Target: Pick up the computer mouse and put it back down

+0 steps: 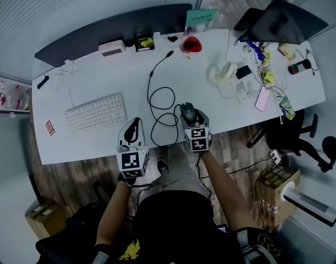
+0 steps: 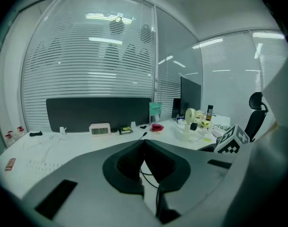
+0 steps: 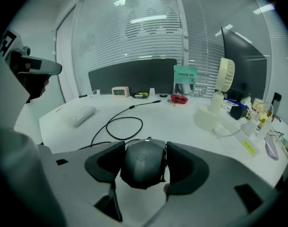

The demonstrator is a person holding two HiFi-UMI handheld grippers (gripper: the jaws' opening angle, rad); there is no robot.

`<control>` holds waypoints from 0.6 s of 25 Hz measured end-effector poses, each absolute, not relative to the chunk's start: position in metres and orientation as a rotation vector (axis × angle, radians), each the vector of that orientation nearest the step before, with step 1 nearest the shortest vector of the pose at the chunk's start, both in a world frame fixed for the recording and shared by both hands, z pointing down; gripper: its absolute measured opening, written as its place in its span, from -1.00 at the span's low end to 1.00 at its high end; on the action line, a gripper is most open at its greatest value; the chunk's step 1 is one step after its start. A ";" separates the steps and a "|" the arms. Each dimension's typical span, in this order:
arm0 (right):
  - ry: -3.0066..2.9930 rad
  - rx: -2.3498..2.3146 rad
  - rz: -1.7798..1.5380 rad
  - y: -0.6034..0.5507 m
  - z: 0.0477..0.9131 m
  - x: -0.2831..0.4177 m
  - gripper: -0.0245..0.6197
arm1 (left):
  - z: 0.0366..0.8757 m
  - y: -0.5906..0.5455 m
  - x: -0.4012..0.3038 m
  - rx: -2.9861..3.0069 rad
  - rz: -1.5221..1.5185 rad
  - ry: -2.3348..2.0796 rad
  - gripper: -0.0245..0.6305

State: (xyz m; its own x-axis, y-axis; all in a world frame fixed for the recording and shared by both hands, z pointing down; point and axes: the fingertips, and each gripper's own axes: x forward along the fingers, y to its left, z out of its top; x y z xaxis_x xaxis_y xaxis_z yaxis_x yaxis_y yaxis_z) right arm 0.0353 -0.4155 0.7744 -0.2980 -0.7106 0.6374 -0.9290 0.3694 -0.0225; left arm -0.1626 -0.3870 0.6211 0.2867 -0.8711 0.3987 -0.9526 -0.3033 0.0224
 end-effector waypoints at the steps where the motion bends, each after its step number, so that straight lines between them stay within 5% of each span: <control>1: -2.099 1.407 0.543 -0.414 0.781 0.034 -0.02 | 0.627 -0.385 -0.162 2.290 0.475 -1.667 -0.88; 13: -2.088 1.470 0.548 -0.387 0.765 0.047 0.08 | 0.614 -0.344 -0.145 2.350 0.494 -1.649 -0.88; 15: -2.151 1.585 0.502 -0.374 0.716 0.054 -0.11 | 0.594 -0.330 -0.148 2.384 0.483 -1.676 -0.88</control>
